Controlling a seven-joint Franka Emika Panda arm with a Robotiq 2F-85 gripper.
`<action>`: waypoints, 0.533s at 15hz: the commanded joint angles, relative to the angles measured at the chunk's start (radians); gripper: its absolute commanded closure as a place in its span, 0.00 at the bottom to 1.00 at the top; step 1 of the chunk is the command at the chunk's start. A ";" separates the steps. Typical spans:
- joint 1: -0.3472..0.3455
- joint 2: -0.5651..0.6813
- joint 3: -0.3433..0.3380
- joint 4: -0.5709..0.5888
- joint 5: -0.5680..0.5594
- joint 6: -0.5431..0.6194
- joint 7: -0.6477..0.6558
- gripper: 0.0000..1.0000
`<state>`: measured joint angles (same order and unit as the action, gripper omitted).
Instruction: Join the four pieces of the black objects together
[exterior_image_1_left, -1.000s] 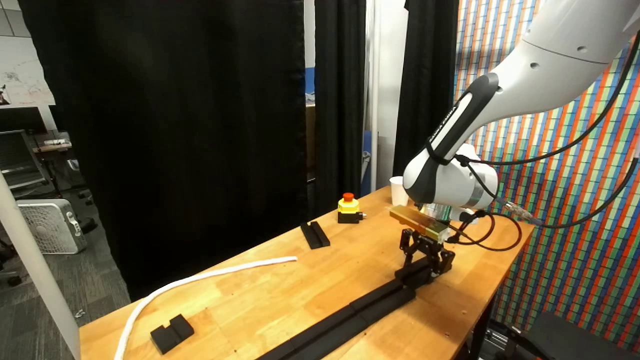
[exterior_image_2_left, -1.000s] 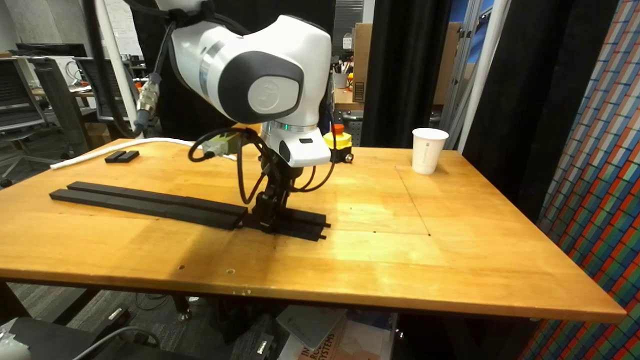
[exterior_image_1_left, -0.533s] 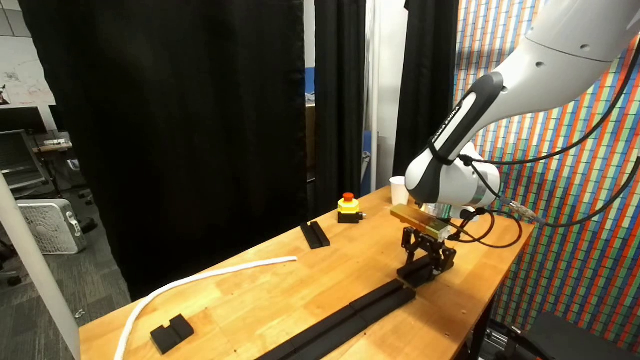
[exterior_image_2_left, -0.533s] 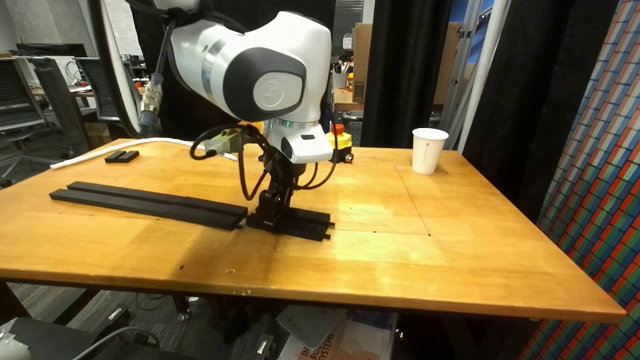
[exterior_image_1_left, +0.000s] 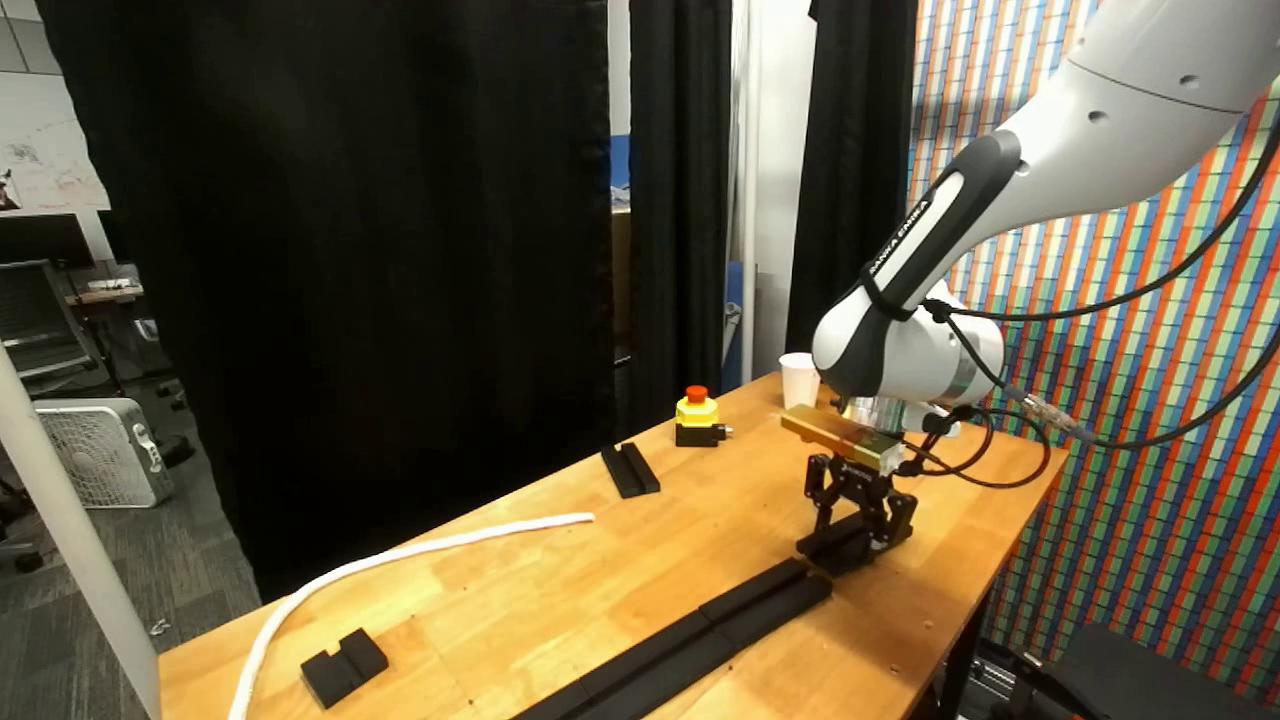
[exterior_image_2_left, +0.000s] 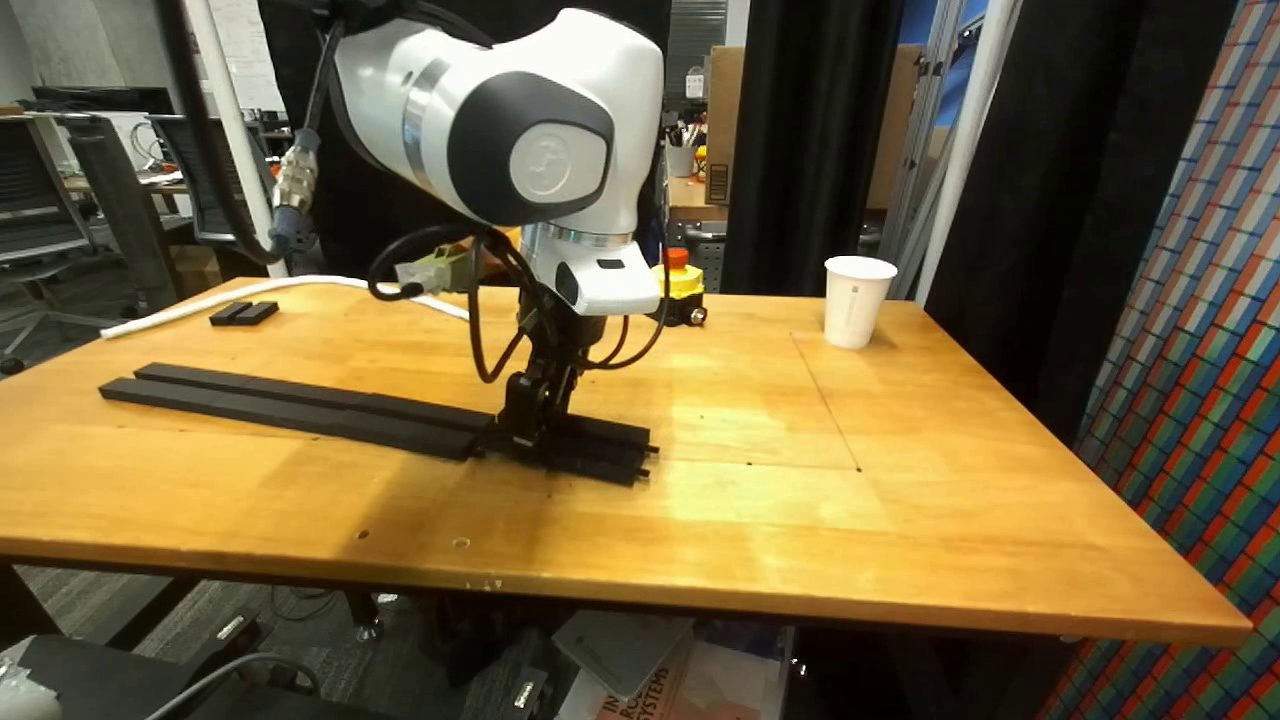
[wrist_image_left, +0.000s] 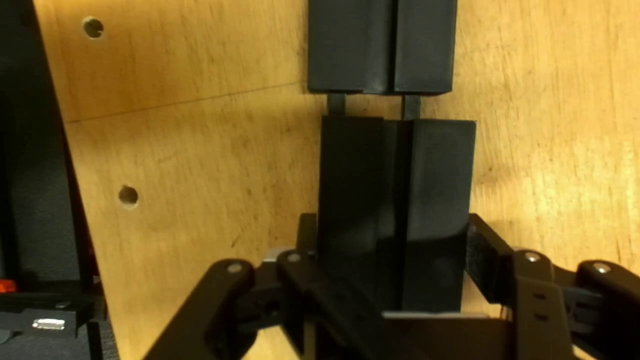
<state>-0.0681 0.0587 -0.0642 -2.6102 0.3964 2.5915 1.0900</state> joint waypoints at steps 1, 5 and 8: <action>0.005 -0.042 -0.002 -0.008 0.004 -0.041 0.022 0.54; 0.004 -0.021 -0.002 0.010 0.007 -0.041 0.010 0.54; 0.004 -0.006 0.000 0.019 0.018 -0.052 0.005 0.54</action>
<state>-0.0681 0.0546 -0.0640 -2.6080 0.3965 2.5679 1.0940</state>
